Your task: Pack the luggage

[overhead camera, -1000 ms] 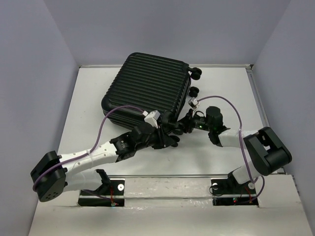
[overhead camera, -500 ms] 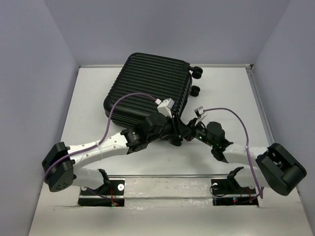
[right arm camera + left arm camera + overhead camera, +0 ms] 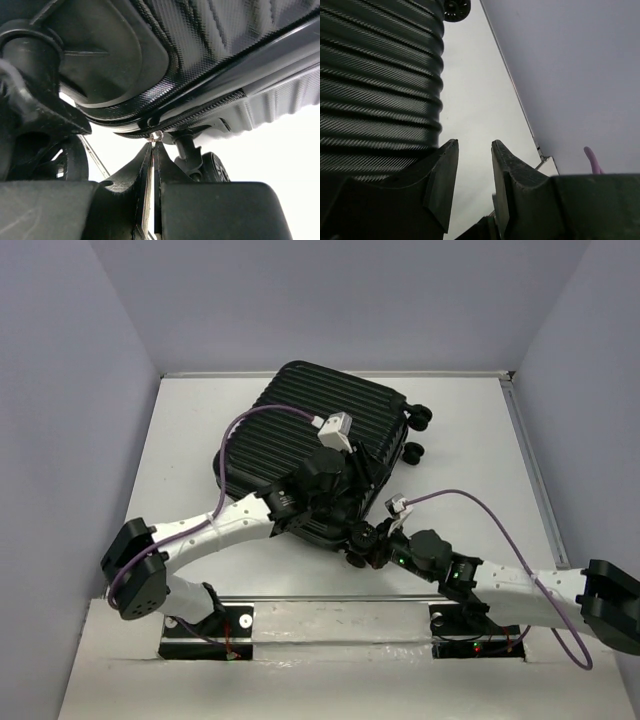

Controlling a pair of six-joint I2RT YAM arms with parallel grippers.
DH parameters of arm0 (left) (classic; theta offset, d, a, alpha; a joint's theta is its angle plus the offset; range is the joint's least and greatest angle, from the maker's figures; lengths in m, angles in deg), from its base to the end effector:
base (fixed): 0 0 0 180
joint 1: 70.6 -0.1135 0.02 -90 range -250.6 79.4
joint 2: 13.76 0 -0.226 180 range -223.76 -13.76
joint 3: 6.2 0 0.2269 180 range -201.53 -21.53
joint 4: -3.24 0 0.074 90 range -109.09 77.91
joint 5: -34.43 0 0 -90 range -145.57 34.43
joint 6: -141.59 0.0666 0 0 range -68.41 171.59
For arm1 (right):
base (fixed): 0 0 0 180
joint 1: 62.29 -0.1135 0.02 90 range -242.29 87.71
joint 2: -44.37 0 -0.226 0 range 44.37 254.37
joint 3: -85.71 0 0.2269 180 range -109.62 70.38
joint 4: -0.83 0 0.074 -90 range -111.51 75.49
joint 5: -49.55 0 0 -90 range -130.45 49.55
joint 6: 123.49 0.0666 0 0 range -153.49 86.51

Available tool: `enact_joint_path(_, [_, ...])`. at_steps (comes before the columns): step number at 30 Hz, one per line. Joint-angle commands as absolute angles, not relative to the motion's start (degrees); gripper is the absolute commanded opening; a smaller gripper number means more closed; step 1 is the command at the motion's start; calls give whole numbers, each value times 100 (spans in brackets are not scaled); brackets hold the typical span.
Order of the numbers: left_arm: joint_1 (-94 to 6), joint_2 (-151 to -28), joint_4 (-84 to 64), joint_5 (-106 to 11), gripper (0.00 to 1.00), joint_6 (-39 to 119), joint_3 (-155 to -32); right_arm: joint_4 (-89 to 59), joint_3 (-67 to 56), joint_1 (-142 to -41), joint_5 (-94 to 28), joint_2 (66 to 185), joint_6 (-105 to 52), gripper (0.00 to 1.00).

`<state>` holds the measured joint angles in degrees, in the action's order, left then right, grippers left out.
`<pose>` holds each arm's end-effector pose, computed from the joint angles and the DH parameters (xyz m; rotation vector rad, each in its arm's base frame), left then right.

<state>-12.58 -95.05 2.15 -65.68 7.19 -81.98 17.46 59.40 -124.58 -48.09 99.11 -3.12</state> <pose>0.1954 -0.2909 0.2991 0.0736 1.8297 -1.1666 0.1130 0.1961 0.1614 -0.4224 1.8511 1.0271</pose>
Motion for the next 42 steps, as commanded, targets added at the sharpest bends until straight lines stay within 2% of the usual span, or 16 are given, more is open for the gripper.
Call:
enact_joint_path(1, [-1294, -8123, -65, -7085, 46, 791, -7631, 957, 5615, -12593, -5319, 9850, -132, 7])
enact_joint_path(3, [-1294, -7200, -627, -7122, 51, 756, -7315, 870, 5396, -12593, -5267, 9991, -210, 7])
enact_joint_path(4, [-1294, -7194, -873, -7122, 53, 747, -7312, 834, 5316, -12593, -5266, 10070, -254, 7])
enact_joint_path(6, [-1294, -6435, -1713, -6982, 56, 607, -7058, 782, 5175, -12593, -5275, 10263, -342, 7])
enact_joint_path(11, [-1014, -5200, -1712, -6164, 69, -394, -5820, 764, 4806, -12110, -4758, 10484, -562, 7])
enact_joint_path(16, [-433, -5681, -359, -6093, 81, -748, -5177, 746, 4656, -11618, -4301, 10545, -729, 7])
enact_joint_path(25, [-433, -7297, 584, -6313, 81, -62, -6124, 579, 4542, -11318, -4089, 10642, -861, 7])
enact_joint_path(28, [-442, -7615, 679, -6409, 74, -27, -6196, 588, 4594, -11257, -3932, 10625, -879, 7])
enact_joint_path(29, [-494, -7642, 750, -6436, 69, -35, -6179, 579, 4603, -11257, -3913, 10616, -879, 7])
enact_joint_path(30, [-547, -7651, 838, -6462, 59, -79, -6126, 579, 4612, -11196, -3887, 10616, -888, 7])
enact_joint_path(33, [-714, -7686, 1155, -6445, 53, -62, -6143, 588, 4630, -11090, -3852, 10651, -914, 7])
enact_joint_path(36, [-898, -7879, 1225, -6445, 34, 131, -6468, 606, 4603, -11037, -3799, 10677, -993, 7])
enact_joint_path(37, [-968, -7941, 1269, -6427, 23, 175, -6677, 606, 4586, -11037, -3790, 10677, -1063, 7])
enact_joint_path(40, [-1283, -8283, 1340, -6279, 6, 430, -7361, 641, 4480, -11037, -3772, 10572, -1151, 7])
enact_joint_path(42, [-1522, -8564, 1444, -6086, 6, 465, -7724, 902, 4524, -11037, -3624, 10484, -1143, 7])
